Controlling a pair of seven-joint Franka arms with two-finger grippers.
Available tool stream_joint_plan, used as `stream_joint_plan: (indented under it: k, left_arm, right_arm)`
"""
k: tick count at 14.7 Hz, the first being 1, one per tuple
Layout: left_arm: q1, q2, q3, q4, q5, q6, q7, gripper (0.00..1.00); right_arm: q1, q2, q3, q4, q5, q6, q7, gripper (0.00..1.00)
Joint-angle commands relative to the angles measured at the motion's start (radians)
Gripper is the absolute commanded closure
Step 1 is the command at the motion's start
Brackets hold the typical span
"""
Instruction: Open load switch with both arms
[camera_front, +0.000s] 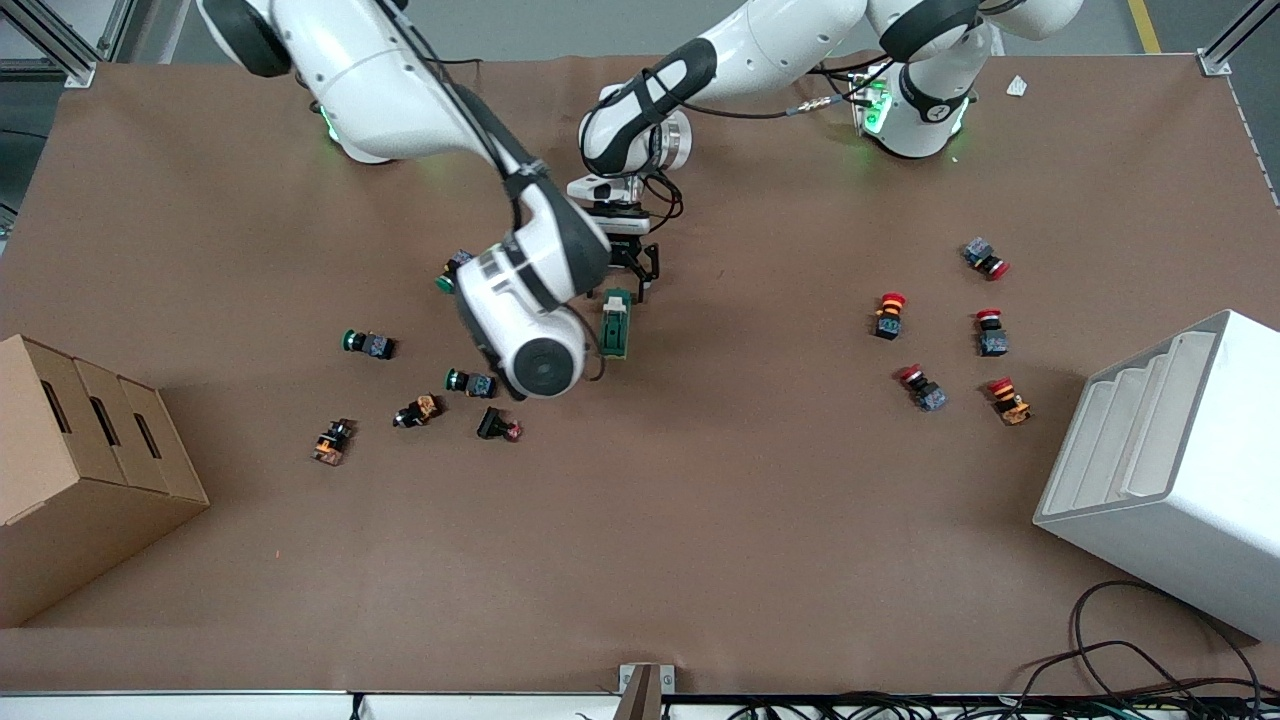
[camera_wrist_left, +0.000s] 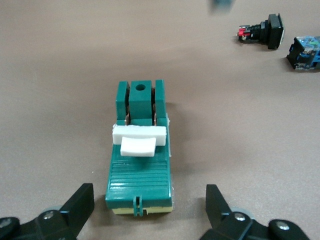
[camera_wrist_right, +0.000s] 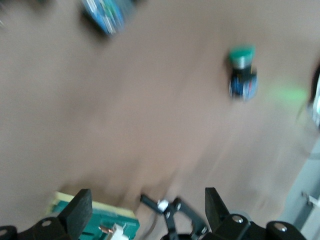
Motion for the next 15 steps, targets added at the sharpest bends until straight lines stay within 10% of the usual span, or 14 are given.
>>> stream_joint_plan:
  k: [1,5,15]
  left_arm:
    - [0.003,-0.026,0.005,0.014,0.003,-0.004,-0.013,0.02]
    - [0.018,-0.093,0.002,0.054,-0.085,-0.003,0.007,0.02]
    - [0.162,-0.377,0.005,0.164,-0.765,-0.033,0.605,0.00]
  right_arm:
    - [-0.094,-0.100,0.017,-0.027,-0.065,-0.008,-0.246,0.00]
    - [-0.246,-0.197,0.017,-0.030,-0.132,0.017,-0.678,0.00]
    - [-0.583,-0.332,0.017,-0.025,-0.237,0.014,-1.424,0.00]
